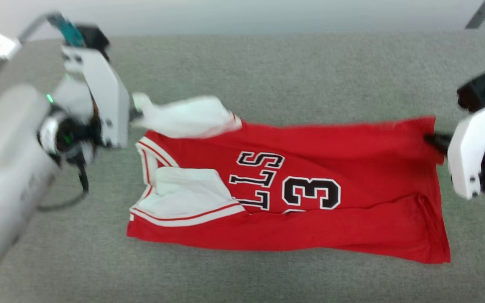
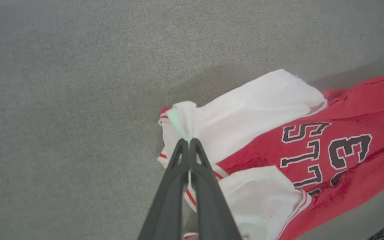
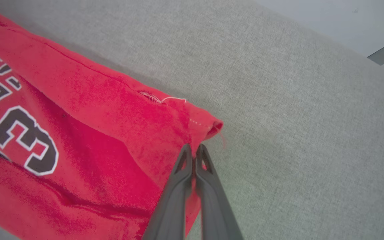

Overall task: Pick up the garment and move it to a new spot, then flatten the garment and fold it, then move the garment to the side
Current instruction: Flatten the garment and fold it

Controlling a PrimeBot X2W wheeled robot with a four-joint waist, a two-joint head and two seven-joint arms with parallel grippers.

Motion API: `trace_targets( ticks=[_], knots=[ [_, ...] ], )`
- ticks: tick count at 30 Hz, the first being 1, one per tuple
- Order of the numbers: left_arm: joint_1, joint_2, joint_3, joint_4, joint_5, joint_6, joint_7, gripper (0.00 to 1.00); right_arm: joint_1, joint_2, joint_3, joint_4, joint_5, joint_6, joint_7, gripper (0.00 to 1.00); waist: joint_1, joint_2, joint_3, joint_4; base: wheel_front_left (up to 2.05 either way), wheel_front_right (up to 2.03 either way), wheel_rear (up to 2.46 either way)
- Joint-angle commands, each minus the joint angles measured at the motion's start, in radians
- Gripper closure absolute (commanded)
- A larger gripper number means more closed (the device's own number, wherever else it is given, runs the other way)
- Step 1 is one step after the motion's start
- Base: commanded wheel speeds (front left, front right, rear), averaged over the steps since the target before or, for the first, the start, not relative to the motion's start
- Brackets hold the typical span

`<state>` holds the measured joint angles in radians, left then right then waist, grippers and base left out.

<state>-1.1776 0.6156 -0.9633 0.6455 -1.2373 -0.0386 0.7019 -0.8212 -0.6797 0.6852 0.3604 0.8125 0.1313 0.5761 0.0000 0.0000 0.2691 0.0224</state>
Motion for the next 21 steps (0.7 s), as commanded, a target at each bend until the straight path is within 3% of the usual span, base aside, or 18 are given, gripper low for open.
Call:
trace_targets(
  ticks=[1,9,14,21],
  knots=[
    [0.046,0.018,-0.004,-0.054,-0.010,0.028,0.008,1.00,0.038,-0.017,0.004,-0.023,0.019,-0.001,0.008,1.00,0.0000,0.0000,-0.033,0.029,0.00,0.00,0.00],
    [0.223,0.081,-0.029,-0.275,-0.054,0.149,0.037,1.00,0.156,-0.063,-0.014,-0.076,0.043,-0.001,0.035,1.00,0.0000,0.0000,-0.037,0.019,0.00,0.00,0.00],
    [0.275,0.083,-0.037,-0.302,-0.075,0.177,0.044,1.00,0.191,-0.048,-0.012,-0.058,0.046,-0.001,0.053,1.00,0.0000,0.0000,-0.032,0.007,0.00,0.00,0.00],
    [0.296,0.077,-0.042,-0.253,-0.085,0.182,0.051,1.00,0.191,-0.034,0.028,-0.013,0.030,-0.001,0.063,1.00,0.0000,0.0000,-0.031,-0.005,0.00,0.00,0.00]
  ],
)
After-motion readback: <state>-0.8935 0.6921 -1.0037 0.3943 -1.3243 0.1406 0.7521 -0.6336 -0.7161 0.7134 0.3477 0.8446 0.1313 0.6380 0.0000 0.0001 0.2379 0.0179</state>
